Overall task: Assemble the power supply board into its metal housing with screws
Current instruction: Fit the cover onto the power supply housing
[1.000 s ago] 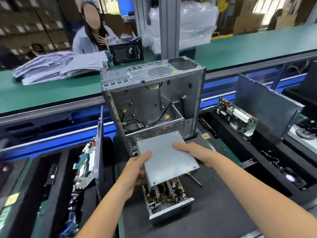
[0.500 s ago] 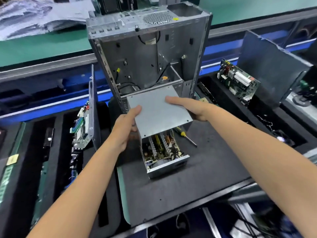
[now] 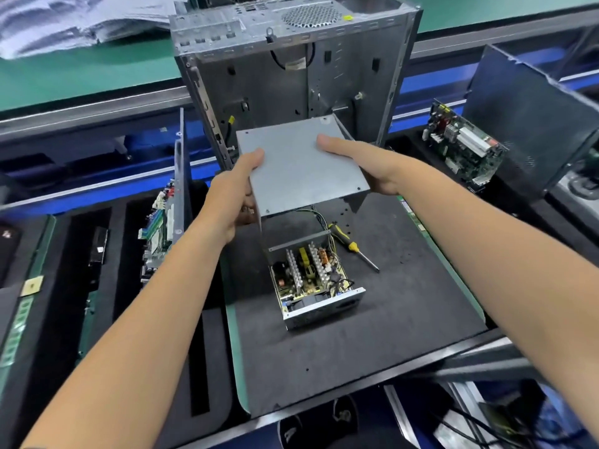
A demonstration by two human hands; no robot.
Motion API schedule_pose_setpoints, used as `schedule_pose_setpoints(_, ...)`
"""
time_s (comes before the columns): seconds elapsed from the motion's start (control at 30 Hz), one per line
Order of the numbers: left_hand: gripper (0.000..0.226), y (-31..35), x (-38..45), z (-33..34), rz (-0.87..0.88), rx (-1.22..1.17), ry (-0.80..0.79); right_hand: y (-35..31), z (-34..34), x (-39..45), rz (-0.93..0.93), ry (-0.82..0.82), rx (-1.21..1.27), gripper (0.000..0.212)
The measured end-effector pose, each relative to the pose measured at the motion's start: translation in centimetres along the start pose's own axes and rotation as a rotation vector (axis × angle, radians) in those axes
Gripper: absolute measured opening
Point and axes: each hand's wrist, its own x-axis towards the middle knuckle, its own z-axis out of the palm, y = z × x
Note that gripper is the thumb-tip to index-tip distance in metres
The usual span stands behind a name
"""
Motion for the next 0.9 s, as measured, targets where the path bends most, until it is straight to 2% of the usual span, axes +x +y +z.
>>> schedule_pose_setpoints(0.13, 0.06, -0.8, -0.4, 0.0, -0.013, 0.025, -0.029, 1.3, -0.3, 0.2, 0.03, -0.041, -0.013, 0.075)
schedule_pose_setpoints(0.3, 0.055, -4.9, -1.5, 0.4, -0.028, 0.043, -0.105, 5.4, 0.1, -0.4, 0.116, -0.095, -0.055, 0.068)
schedule_pose_setpoints(0.43, 0.076, -8.1, -2.2, 1.0, -0.11, 0.029, -0.124, 8.4, 0.5, -1.1, 0.179, -0.103, -0.049, 0.07)
schedule_pose_setpoints(0.57, 0.088, -9.9, -2.7, 1.8, -0.152, 0.033, -0.105, 10.7, 0.3, -1.8, 0.205, -0.115, -0.015, 0.066)
schedule_pose_setpoints(0.73, 0.071, -11.4, -3.3, 2.3, -0.148, 0.103, -0.003, 12.8, 0.7, -2.0, 0.243, -0.105, -0.028, 0.091)
schedule_pose_setpoints(0.9, 0.079, -12.1, -3.7, 3.0, -0.096, 0.124, 0.043, 13.7, 0.6, -2.5, 0.255, -0.156, 0.086, 0.071)
